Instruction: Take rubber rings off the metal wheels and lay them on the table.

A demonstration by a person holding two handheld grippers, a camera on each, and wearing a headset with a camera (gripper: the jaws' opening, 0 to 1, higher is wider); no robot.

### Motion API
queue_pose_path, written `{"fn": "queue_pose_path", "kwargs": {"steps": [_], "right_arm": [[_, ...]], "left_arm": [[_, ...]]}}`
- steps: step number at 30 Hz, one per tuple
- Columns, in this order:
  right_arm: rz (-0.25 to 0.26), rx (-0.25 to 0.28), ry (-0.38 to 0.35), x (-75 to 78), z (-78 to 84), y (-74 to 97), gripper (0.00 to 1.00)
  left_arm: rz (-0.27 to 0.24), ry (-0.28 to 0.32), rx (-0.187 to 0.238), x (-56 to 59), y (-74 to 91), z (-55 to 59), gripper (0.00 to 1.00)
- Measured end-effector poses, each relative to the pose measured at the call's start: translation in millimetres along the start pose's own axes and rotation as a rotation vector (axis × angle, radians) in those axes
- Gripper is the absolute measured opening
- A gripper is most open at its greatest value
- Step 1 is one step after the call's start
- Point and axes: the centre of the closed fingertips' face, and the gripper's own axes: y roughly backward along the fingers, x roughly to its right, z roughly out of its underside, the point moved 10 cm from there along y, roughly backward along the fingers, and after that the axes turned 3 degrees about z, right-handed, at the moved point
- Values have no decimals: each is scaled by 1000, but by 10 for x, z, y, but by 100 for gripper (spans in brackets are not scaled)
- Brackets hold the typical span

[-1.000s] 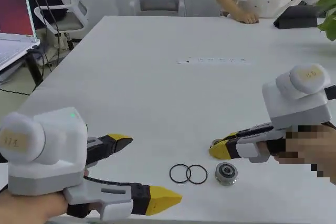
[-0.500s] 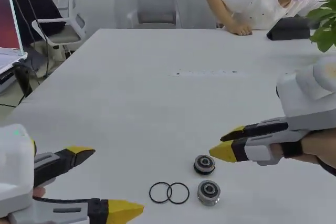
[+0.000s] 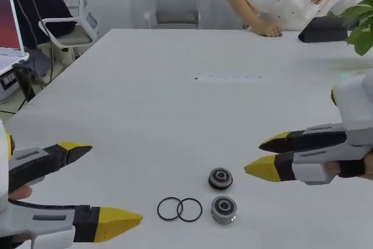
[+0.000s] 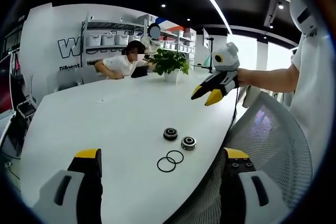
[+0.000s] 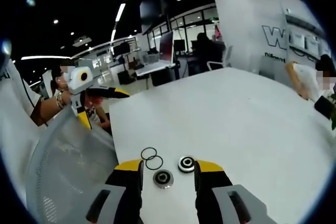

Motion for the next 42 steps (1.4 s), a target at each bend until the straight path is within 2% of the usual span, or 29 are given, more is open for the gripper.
{"fn": "queue_pose_path", "kwargs": {"steps": [4, 8, 15, 19, 25, 33, 38, 42], "right_arm": [[8, -2, 14, 26, 50, 55, 39], [10, -2, 15, 64, 117, 101, 41], [17, 6, 13, 138, 191, 129, 44], [16, 22, 2, 160, 229, 131, 46], [15, 14, -2, 173, 321, 110, 47], [8, 25, -9, 194, 460, 83, 47], [9, 28, -14, 206, 533, 63, 47], [0, 30, -38, 195, 594, 46, 47]], "left_arm": [[12, 22, 30, -14, -13, -65, 95], [12, 13, 33, -20, -12, -120, 99], [34, 8, 39, -32, -17, -233, 99], [52, -16, 14, -40, -66, -284, 99], [81, -42, 11, -28, -146, -379, 99], [108, -97, -27, -22, -286, -494, 99], [90, -126, -9, -82, -373, -587, 99], [107, -146, 3, -89, -456, -698, 99]]}}
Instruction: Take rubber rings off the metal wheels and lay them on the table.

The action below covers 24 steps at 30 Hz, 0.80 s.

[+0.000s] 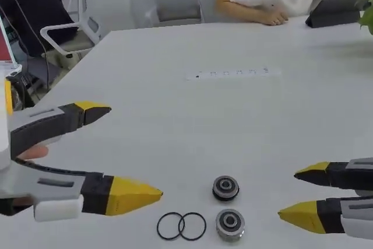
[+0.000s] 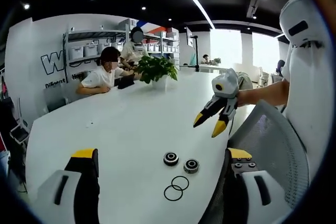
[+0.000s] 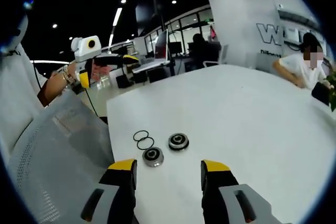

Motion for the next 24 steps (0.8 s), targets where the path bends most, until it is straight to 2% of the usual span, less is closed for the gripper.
{"fn": "queue_pose_path", "kwargs": {"steps": [7, 15, 16, 19, 24], "right_arm": [[-6, -14, -16, 2, 77, -11, 47], [2, 7, -43, 16, 125, -52, 46], [3, 9, -47, 17, 128, -58, 46], [6, 16, -57, 28, 143, -86, 45], [10, 15, -63, 52, 155, -140, 44]], "left_arm": [[33, -51, -1, -60, -230, -131, 97], [114, -94, -5, -98, -555, -198, 93], [125, -101, -10, -76, -616, -205, 92], [142, -109, -9, -84, -719, -194, 88], [169, -109, -15, -108, -922, -97, 83]]}}
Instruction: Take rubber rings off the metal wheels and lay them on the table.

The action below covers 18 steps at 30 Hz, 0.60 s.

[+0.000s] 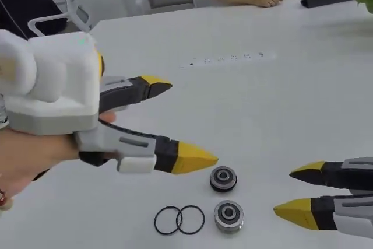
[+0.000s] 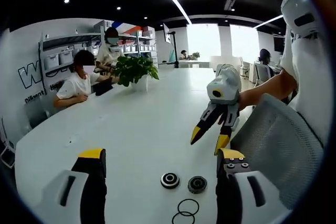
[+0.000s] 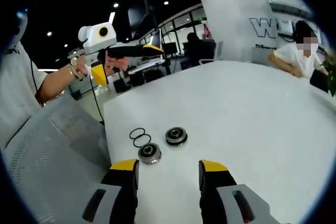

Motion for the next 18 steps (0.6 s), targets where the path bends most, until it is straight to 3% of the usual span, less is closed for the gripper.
{"fn": "queue_pose_path", "kwargs": {"steps": [8, 13, 18], "right_arm": [[-5, 1, 0, 52, -25, -86, 42], [-12, -15, 21, 81, -44, -169, 41], [-25, -26, 42, 103, -76, -239, 40]], "left_arm": [[30, 5, -32, -38, -222, 207, 74], [60, 21, -95, -44, -348, 381, 67], [91, 9, -136, 3, -456, 485, 62]]}}
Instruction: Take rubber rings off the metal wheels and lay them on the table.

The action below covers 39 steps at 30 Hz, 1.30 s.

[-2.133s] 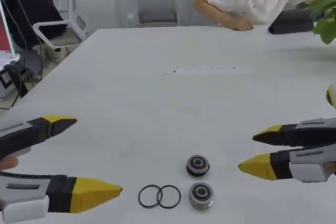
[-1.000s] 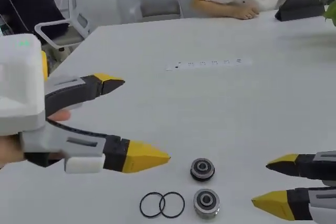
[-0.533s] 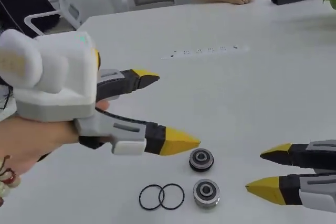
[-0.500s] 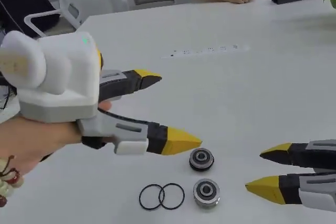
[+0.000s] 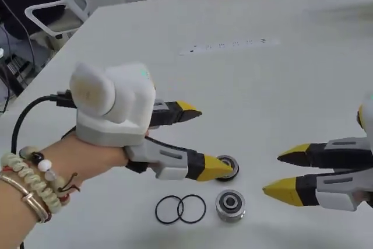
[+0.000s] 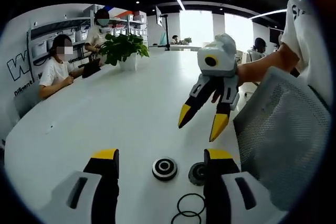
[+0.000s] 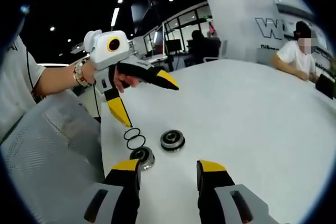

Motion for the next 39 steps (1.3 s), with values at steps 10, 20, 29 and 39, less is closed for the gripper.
{"fn": "queue_pose_path", "kwargs": {"steps": [10, 20, 29, 39], "right_arm": [[-26, -3, 22, 42, -81, -135, 39], [-58, -32, 57, 81, -100, -324, 37], [-66, -54, 51, 138, -68, -457, 34], [-77, -70, 62, 140, -75, -542, 31]], "left_arm": [[8, 7, -22, -13, -163, 124, 49], [37, -4, -58, -8, -260, 252, 31], [39, 2, -74, -25, -331, 314, 21], [40, 22, -81, -31, -358, 354, 11]]}}
